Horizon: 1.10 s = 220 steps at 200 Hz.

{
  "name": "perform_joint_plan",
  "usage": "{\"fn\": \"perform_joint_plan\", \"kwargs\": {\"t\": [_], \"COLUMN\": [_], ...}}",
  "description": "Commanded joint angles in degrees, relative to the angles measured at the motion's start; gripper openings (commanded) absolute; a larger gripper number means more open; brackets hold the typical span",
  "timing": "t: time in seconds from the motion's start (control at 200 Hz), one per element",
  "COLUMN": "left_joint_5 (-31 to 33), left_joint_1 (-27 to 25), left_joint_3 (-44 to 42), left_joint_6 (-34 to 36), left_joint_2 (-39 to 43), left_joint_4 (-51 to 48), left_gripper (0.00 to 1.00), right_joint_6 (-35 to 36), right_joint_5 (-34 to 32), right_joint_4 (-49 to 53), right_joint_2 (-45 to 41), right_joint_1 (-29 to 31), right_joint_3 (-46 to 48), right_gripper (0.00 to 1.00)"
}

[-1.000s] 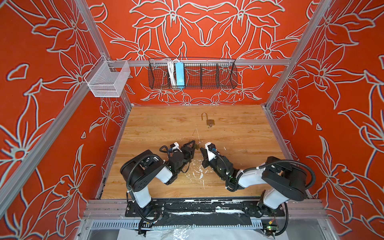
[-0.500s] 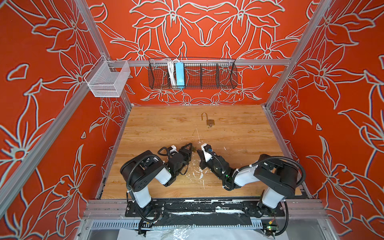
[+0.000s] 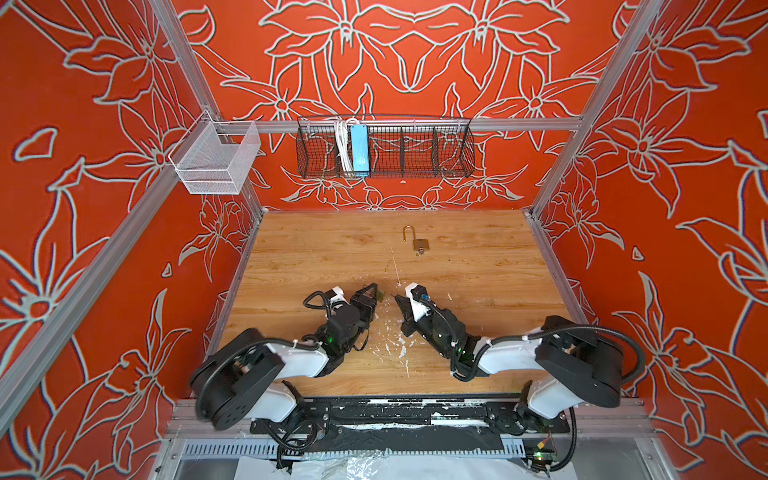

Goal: Unlock with the key

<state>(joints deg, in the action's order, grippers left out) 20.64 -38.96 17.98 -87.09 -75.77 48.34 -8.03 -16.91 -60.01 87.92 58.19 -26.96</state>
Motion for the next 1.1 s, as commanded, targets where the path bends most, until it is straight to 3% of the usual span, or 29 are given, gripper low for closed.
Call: {"fn": "perform_joint_plan", "kwargs": {"t": [0.0,0.06,0.165,0.235,0.36,0.53,0.686,0.761,0.856,0.961,1.036,1.096], "left_joint_5": [8.27,11.02,11.34,7.81,-4.03,-9.75,-11.01,-11.65,-12.94,-15.37,-15.44,-15.5], "left_joint_1": [1.24,1.34,2.55,4.51,8.46,9.51,9.52,9.52,9.5,9.48,9.52,9.43], "left_joint_3": [6.48,8.82,8.27,8.55,9.28,2.6,8.12,7.22,4.53,5.43,6.32,2.39], "left_joint_6": [4.82,7.88,8.65,10.58,14.61,8.03,9.56,9.13,3.62,3.27,-0.38,-3.03], "left_joint_2": [7.54,9.67,11.63,12.04,11.87,11.25,12.67,12.38,11.63,11.7,12.53,13.34], "left_joint_4": [-26.55,-32.98,-34.09,-34.41,-32.8,-16.66,-28.57,-25.63,-20.52,-20.91,-25.96,-19.98], "left_gripper": [0.0,0.0,0.0,0.0,0.0,0.0,0.0,0.0,0.0,0.0,0.0,0.0], "right_joint_6": [1.55,2.25,3.02,2.32,-0.88,-3.07,-2.86,-2.62,-2.48,-6.32,-12.89,-16.22], "right_joint_5": [-0.76,-2.15,-2.55,-0.05,5.92,10.4,12.89,12.93,13.43,15.22,11.37,8.04], "right_joint_4": [2.2,2.24,2.71,2.95,0.65,-1.1,-2.41,-1.09,0.81,5.55,6.3,1.87], "right_joint_2": [-2.54,-3.72,-5.88,-7.11,-7.37,-5.7,-5.84,-7.15,-9.14,-11.62,-12.51,-13.11], "right_joint_1": [-0.1,-0.23,-1.59,-3.54,-6.26,-6.33,-6.34,-6.34,-6.35,-6.06,-5.33,-4.25], "right_joint_3": [1.18,1.87,2.78,3.46,4.89,4.54,5.08,5.15,4.81,2.49,3.18,6.27], "right_gripper": [0.0,0.0,0.0,0.0,0.0,0.0,0.0,0.0,0.0,0.0,0.0,0.0]}}
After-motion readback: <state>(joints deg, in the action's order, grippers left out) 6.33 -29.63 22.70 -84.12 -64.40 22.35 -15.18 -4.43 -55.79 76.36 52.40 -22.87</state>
